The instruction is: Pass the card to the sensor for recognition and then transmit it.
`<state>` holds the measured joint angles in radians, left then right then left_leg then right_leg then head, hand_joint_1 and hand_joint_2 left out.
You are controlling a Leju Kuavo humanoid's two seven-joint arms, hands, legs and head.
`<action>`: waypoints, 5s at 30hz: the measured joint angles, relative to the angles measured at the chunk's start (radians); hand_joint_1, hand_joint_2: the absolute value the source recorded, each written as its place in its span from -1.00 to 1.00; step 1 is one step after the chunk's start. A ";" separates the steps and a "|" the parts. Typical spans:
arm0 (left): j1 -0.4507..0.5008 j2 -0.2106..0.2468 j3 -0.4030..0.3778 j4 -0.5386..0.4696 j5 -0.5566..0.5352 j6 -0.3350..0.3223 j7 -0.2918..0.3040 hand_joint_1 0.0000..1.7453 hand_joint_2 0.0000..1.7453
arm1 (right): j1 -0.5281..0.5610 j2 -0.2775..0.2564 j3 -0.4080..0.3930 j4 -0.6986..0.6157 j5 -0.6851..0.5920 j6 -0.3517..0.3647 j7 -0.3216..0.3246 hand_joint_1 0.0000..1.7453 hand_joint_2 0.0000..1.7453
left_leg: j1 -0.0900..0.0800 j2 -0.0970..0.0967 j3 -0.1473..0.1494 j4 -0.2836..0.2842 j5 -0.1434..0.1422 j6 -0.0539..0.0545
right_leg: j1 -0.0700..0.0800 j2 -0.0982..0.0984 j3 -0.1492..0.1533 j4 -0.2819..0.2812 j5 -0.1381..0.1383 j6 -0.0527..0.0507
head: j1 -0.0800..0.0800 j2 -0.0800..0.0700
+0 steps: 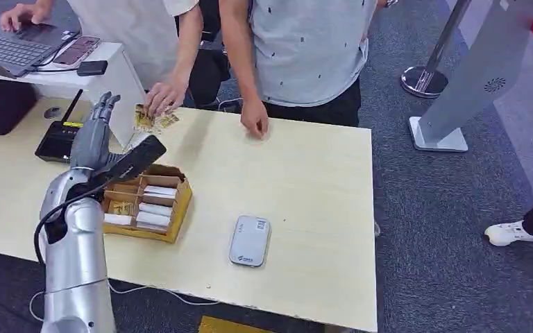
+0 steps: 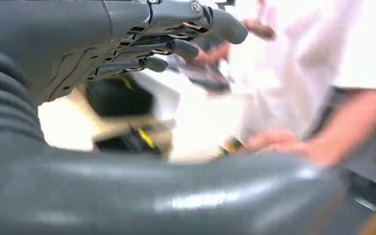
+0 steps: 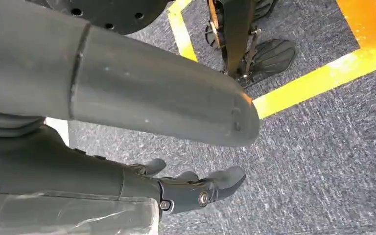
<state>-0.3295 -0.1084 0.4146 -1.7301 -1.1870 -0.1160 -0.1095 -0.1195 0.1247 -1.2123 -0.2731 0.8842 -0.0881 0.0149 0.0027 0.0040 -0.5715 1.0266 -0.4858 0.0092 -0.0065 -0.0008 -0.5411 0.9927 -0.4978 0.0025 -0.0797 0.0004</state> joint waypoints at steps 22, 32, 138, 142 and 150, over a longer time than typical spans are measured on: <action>0.292 -0.081 -0.226 -0.141 0.453 -0.053 0.023 -1.00 1.00 | 0.000 0.000 -0.039 0.000 -0.040 -0.011 0.000 -1.00 -1.00 | 0.000 -0.001 0.000 0.000 -0.001 0.000 | 0.000 0.000 0.000 0.000 0.000 0.000 | 0.000 0.000; 0.316 -0.084 -0.277 -0.149 0.319 -0.003 0.039 -1.00 1.00 | 0.001 0.000 -0.039 0.000 -0.040 -0.017 0.007 -1.00 -1.00 | 0.000 -0.001 0.000 0.000 -0.001 0.000 | 0.000 0.000 0.000 0.000 0.000 0.000 | 0.000 0.000; 0.590 0.050 -0.436 -0.281 -0.286 0.061 0.207 -1.00 1.00 | 0.005 -0.005 -0.048 0.000 -0.091 -0.030 -0.005 -1.00 -1.00 | 0.000 -0.001 -0.001 0.000 -0.001 0.001 | 0.000 -0.001 0.000 0.000 -0.001 0.000 | 0.000 0.000; 0.575 0.061 -0.355 -0.260 -0.303 0.050 0.210 -1.00 1.00 | 0.005 -0.006 -0.045 0.000 -0.079 -0.023 -0.006 -1.00 -1.00 | 0.001 -0.001 -0.001 0.000 -0.001 0.001 | 0.000 -0.001 0.000 0.000 -0.002 -0.001 | 0.000 0.000; 0.528 0.090 -0.250 -0.210 -0.378 0.017 0.196 -1.00 1.00 | 0.004 -0.011 -0.040 0.000 -0.067 -0.016 -0.012 -1.00 -1.00 | 0.000 -0.001 -0.001 0.000 -0.001 0.001 | 0.000 -0.001 0.000 0.000 -0.002 -0.001 | 0.000 0.000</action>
<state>0.1986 -0.0179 0.1644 -1.9402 -1.5652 -0.0992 0.0862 -0.1154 0.1141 -1.2520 -0.2731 0.8167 -0.1045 0.0027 0.0031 0.0031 -0.5724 1.0262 -0.4867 0.0099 -0.0064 -0.0019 -0.5414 0.9927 -0.4995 0.0014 -0.0797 0.0004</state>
